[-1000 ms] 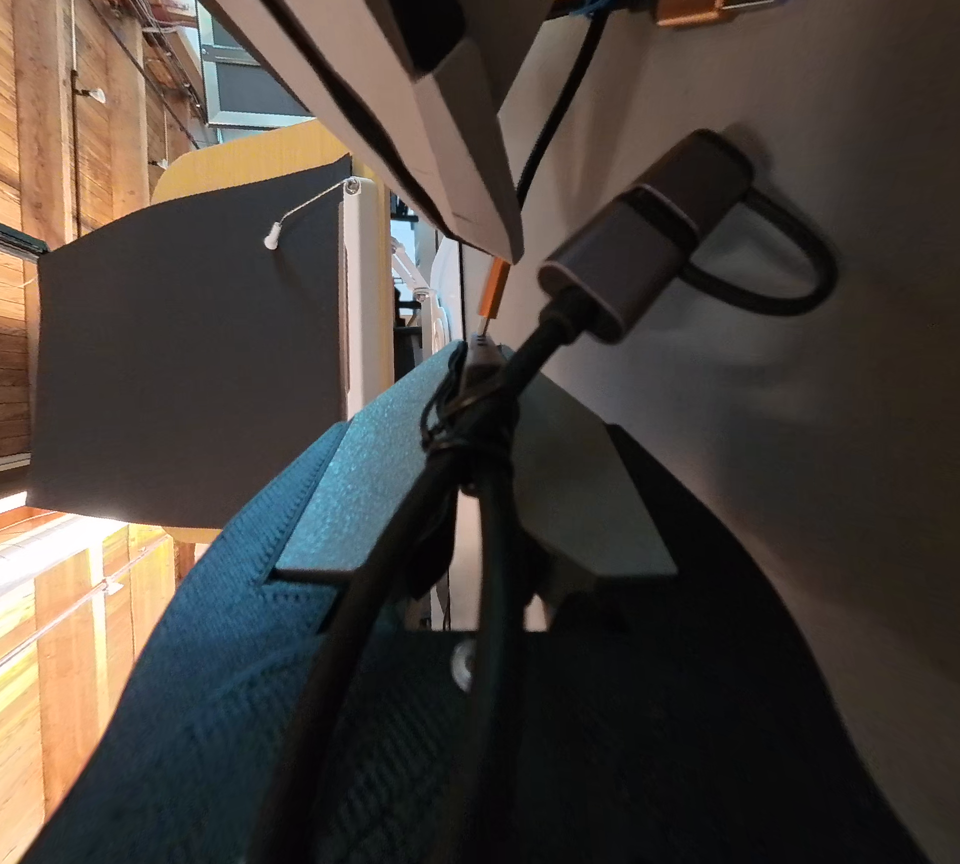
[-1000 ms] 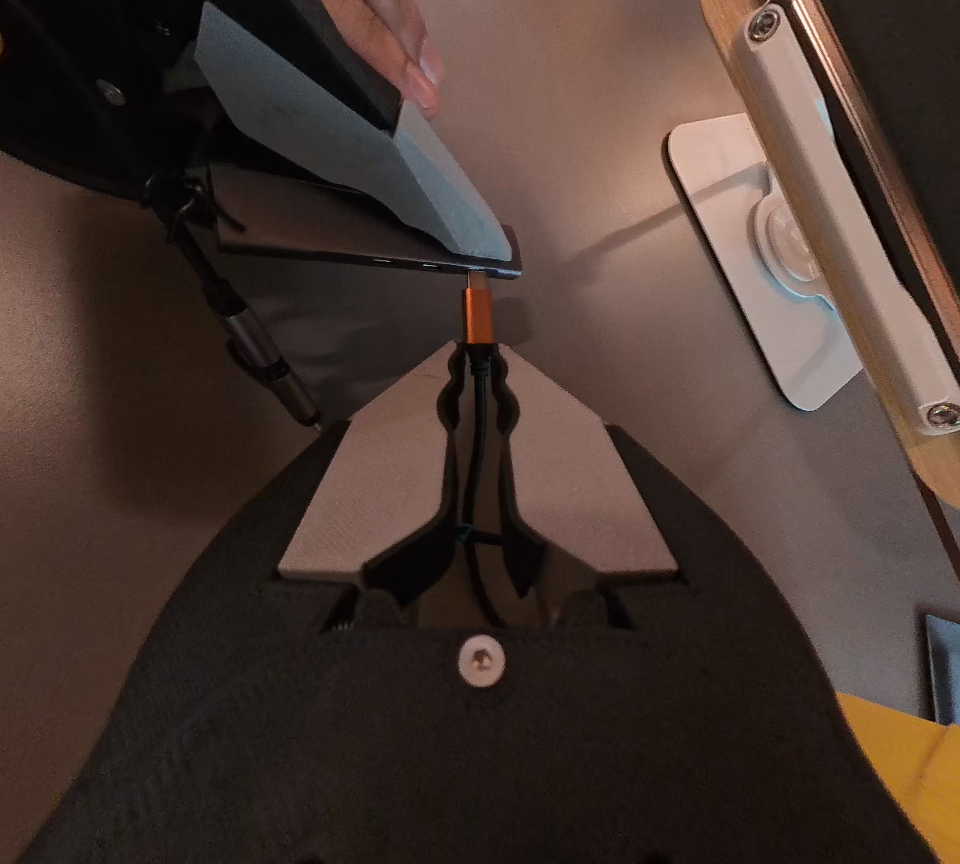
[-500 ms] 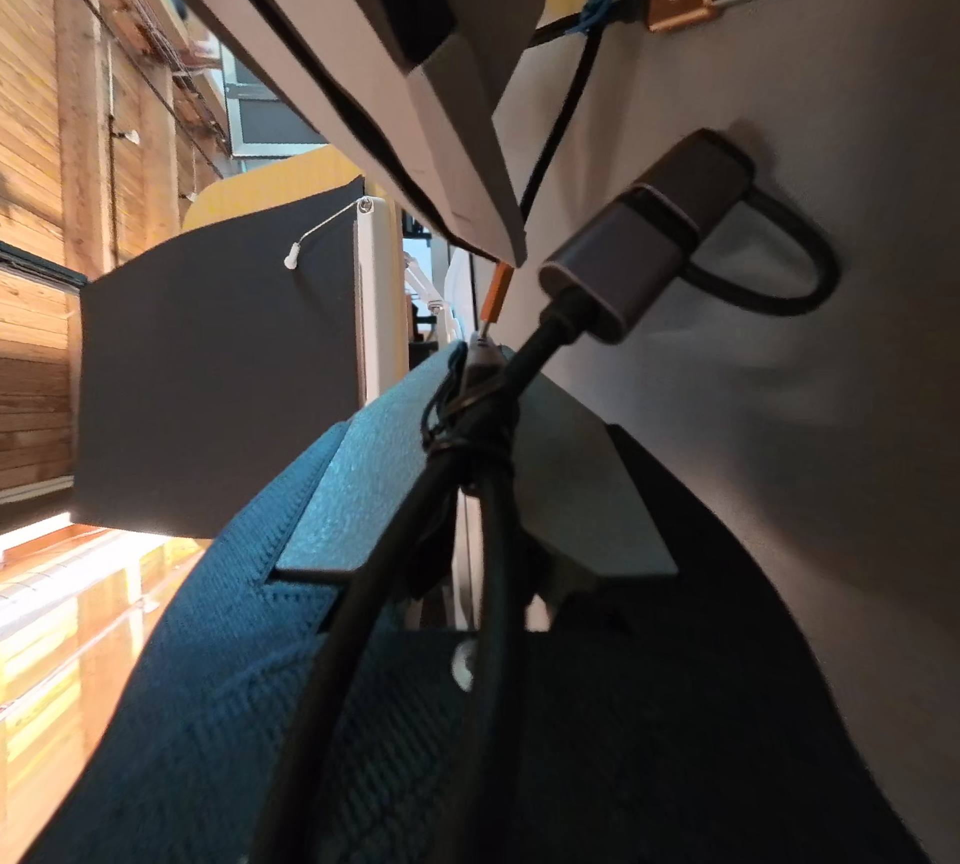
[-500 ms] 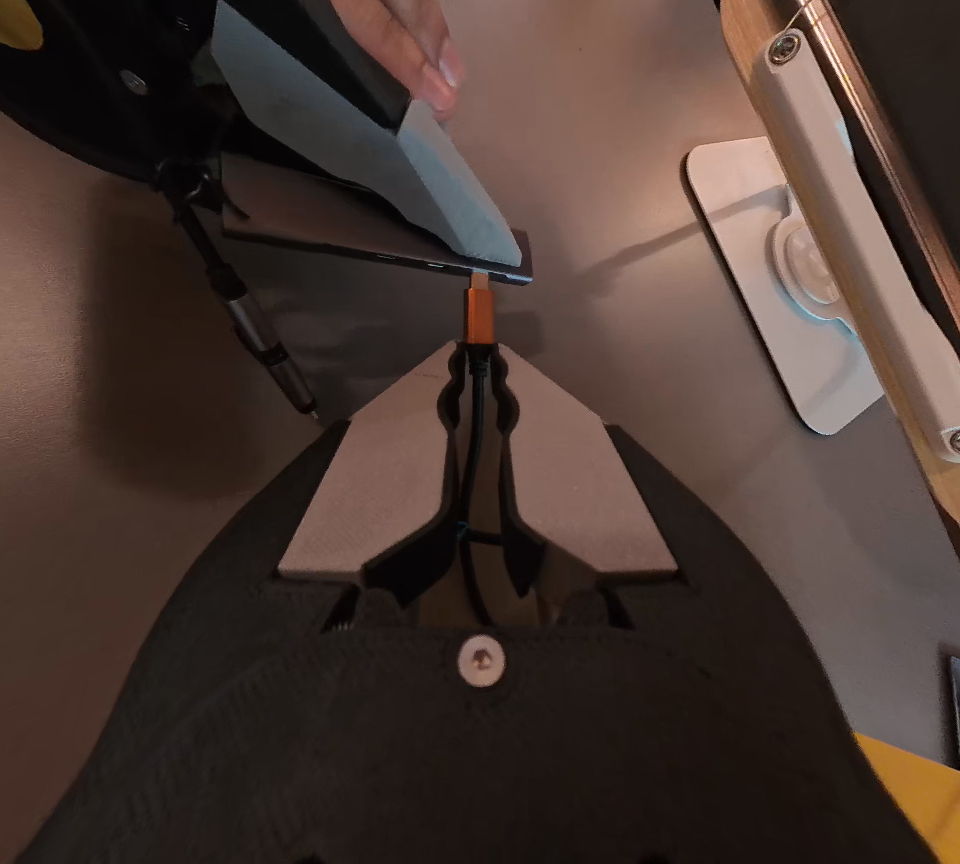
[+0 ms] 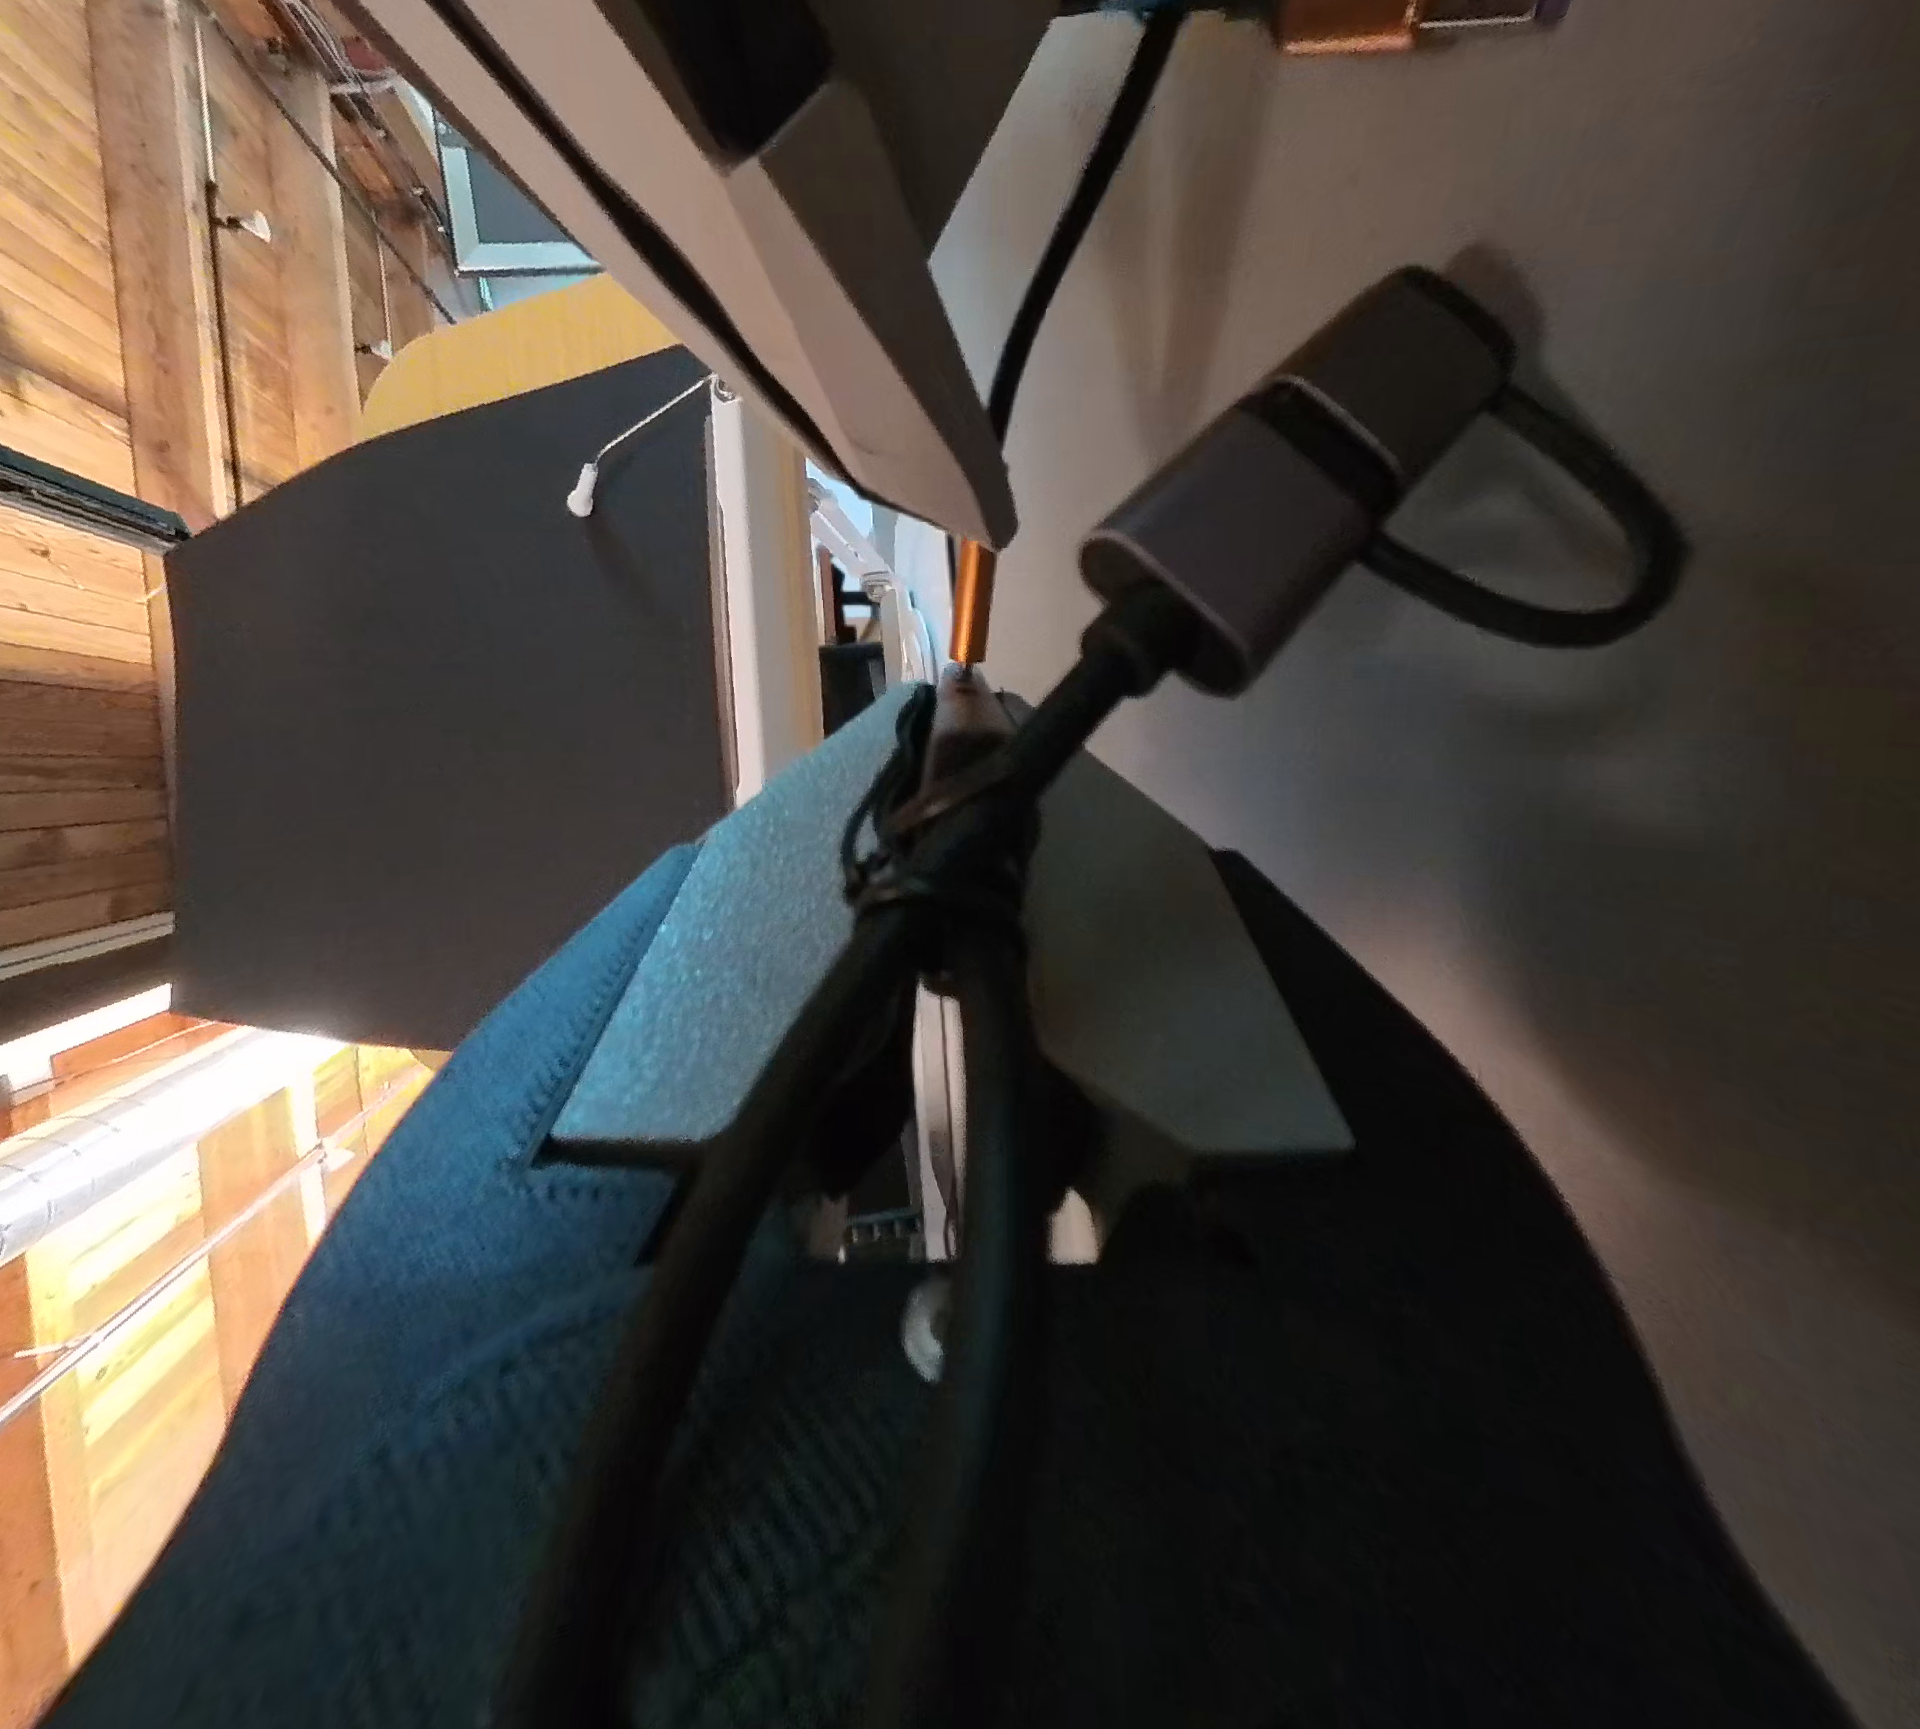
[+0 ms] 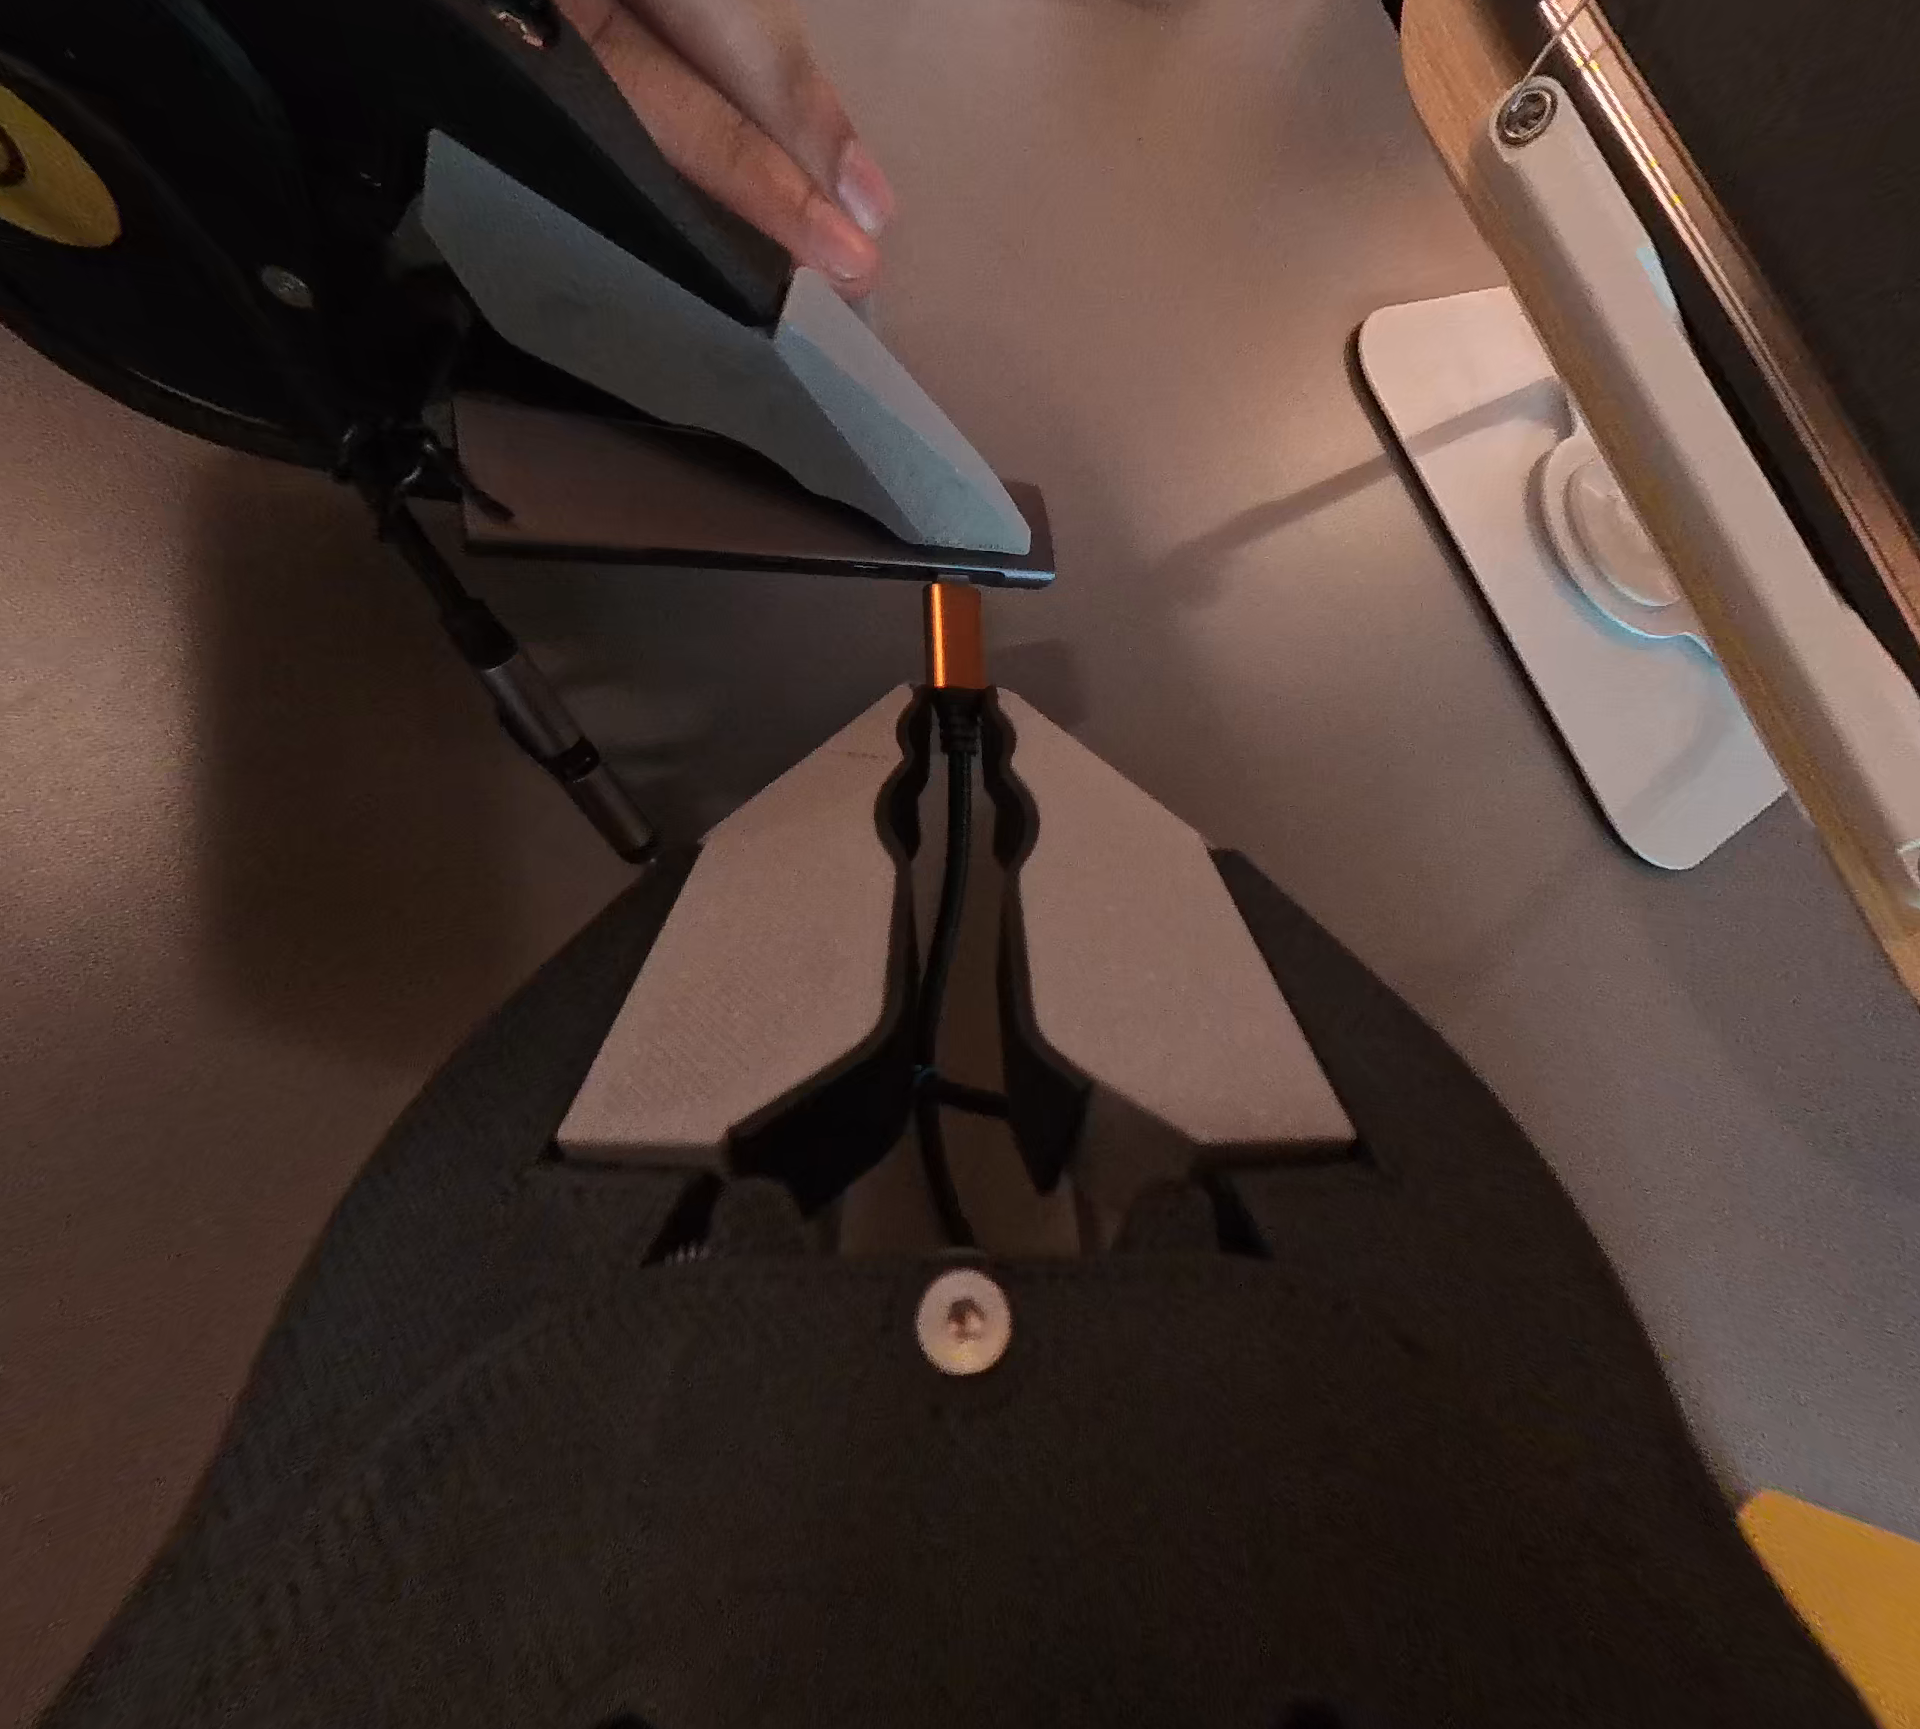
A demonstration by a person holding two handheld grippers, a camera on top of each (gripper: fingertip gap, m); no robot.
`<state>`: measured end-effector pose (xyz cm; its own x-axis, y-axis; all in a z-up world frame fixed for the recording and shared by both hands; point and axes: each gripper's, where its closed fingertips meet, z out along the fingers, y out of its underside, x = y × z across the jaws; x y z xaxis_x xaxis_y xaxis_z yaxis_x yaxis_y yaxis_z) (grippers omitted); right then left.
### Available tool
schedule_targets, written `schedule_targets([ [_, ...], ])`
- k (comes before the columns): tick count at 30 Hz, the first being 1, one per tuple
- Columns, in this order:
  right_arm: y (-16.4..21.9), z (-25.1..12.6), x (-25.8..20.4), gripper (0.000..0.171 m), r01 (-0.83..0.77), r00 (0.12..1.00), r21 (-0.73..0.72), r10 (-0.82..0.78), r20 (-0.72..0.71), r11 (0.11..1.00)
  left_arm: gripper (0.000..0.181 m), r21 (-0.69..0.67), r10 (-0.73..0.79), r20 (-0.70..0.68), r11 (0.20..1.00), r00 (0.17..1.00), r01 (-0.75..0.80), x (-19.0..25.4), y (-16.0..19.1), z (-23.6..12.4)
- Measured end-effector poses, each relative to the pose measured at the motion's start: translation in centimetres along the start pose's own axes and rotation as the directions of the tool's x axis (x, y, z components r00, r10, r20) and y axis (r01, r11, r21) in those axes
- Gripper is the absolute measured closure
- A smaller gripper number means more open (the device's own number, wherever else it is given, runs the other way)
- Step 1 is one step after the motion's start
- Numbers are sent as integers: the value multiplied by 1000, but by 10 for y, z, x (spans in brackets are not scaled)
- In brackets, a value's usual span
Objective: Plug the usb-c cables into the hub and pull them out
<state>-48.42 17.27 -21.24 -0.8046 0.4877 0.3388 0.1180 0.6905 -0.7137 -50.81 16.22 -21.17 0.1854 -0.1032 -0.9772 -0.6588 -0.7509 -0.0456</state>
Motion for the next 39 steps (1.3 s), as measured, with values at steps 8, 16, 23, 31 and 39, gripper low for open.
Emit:
schedule_targets([
  [8, -6, -6, 0, 166, -44, 998, 60, 41, 55, 997, 174, 19, -68, -5, 998, 998, 68, -4, -2, -4],
  [16, -5, -5, -3, 166, -34, 997, 56, 31, 66, 998, 174, 22, -77, -16, 997, 997, 77, -2, -3, -5],
  [23, -8, -8, -3, 166, -51, 996, 74, 44, 84, 996, 174, 24, -90, -13, 996, 996, 90, -4, -5, -7],
  [31, -12, -13, -3, 166, -74, 992, 108, 62, 111, 991, 174, 37, -118, -14, 992, 993, 119, -6, -7, -10],
  [39, -13, -12, -4, 166, -78, 992, 115, 65, 113, 990, 175, 26, -153, -22, 988, 988, 154, -7, -7, -12],
])
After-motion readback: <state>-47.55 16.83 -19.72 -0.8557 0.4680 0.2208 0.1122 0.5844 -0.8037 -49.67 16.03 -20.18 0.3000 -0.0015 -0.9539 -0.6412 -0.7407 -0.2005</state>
